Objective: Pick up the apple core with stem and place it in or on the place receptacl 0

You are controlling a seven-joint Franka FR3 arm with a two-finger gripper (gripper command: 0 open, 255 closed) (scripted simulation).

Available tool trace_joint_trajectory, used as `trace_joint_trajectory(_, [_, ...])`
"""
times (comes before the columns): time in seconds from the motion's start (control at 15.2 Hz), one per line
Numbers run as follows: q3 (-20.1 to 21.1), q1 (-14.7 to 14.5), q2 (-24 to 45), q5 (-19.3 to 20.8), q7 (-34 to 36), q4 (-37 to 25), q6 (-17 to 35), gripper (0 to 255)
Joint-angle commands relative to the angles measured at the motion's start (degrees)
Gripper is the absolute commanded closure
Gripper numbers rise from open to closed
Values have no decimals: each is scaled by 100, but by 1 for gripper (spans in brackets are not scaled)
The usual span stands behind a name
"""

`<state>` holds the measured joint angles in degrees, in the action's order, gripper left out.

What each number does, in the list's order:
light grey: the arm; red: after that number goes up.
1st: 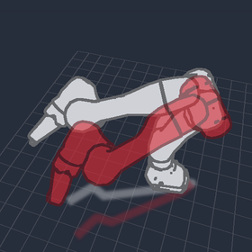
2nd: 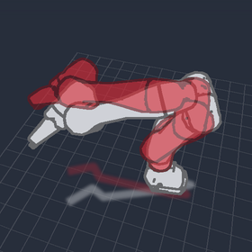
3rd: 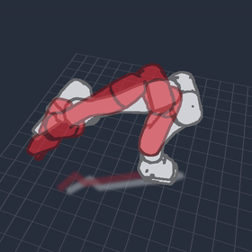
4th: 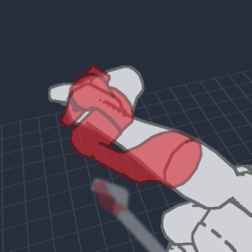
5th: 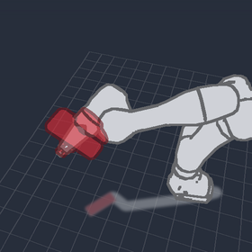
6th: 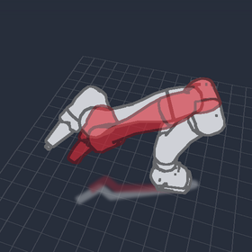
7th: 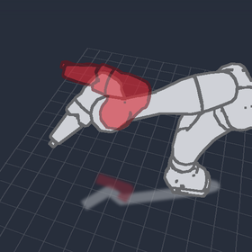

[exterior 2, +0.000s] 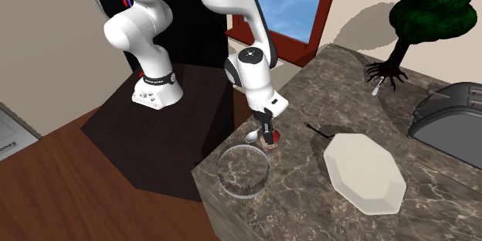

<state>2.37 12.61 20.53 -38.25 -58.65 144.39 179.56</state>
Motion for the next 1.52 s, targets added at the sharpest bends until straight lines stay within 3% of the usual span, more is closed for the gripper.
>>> trace_joint_trajectory(0.0, [5, 5, 11, 0, -5, -7, -3, 255])
trace_joint_trajectory(0.4, [-820, -721, -557, 525, 528, 182, -459, 255])
trace_joint_trajectory(0.92, [-1781, -1458, -1289, 1702, 1518, 369, -1018, 255])
trace_joint_trajectory(1.25, [-2105, -1634, -1736, 2495, 2139, 416, -1381, 255])
trace_joint_trajectory(1.45, [-2273, -1337, -1943, 2339, 1521, 573, -1455, 255])
